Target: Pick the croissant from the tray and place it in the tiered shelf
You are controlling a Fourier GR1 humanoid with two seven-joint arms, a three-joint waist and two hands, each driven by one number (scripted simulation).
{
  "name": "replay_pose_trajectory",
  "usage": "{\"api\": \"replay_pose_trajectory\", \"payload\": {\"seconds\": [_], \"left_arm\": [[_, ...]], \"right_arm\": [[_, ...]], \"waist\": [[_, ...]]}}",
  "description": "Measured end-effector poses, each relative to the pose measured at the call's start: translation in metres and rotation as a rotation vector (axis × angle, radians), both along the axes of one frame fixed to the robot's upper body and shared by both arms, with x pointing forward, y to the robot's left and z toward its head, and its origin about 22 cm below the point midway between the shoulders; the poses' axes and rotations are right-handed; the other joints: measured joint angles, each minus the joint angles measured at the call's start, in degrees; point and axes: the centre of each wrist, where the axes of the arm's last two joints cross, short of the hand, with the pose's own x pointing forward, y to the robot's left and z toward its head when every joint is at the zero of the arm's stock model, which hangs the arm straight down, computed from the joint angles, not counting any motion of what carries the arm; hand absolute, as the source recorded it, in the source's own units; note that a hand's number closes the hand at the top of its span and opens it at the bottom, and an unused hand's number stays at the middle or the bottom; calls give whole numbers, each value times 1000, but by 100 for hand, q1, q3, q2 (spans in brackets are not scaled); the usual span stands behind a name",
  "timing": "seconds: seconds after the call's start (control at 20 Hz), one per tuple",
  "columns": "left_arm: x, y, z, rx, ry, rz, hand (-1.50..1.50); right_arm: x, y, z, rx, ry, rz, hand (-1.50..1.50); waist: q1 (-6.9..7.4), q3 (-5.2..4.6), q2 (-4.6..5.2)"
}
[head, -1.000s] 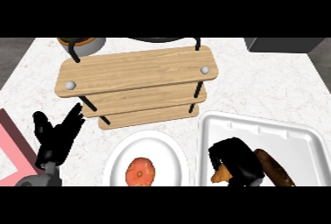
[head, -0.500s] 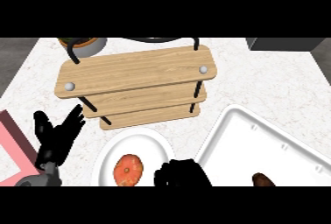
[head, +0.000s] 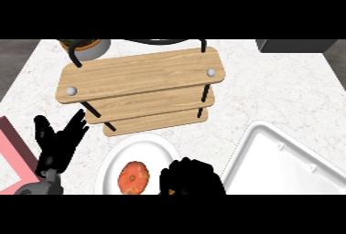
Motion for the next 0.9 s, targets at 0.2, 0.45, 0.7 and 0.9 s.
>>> {"api": "replay_pose_trajectory", "payload": {"seconds": [0.2,0.45,0.7,0.9], "left_arm": [[1,0,1,0,-7,-11,0],[2,-4,0,-1,-20,-22,0],[4,-6,0,1,-22,-28,0],[6,-8,1,-1,-21,-34,0]], "right_arm": [[-8,4,42,115,-42,-16,150],[-1,0,82,213,-98,-26,150],[24,2,118,261,-150,-50,150],[50,11,151,269,-166,-58,150]], "waist": [[51,-5,13],[99,-5,34],[157,-5,50],[189,0,55]]}}
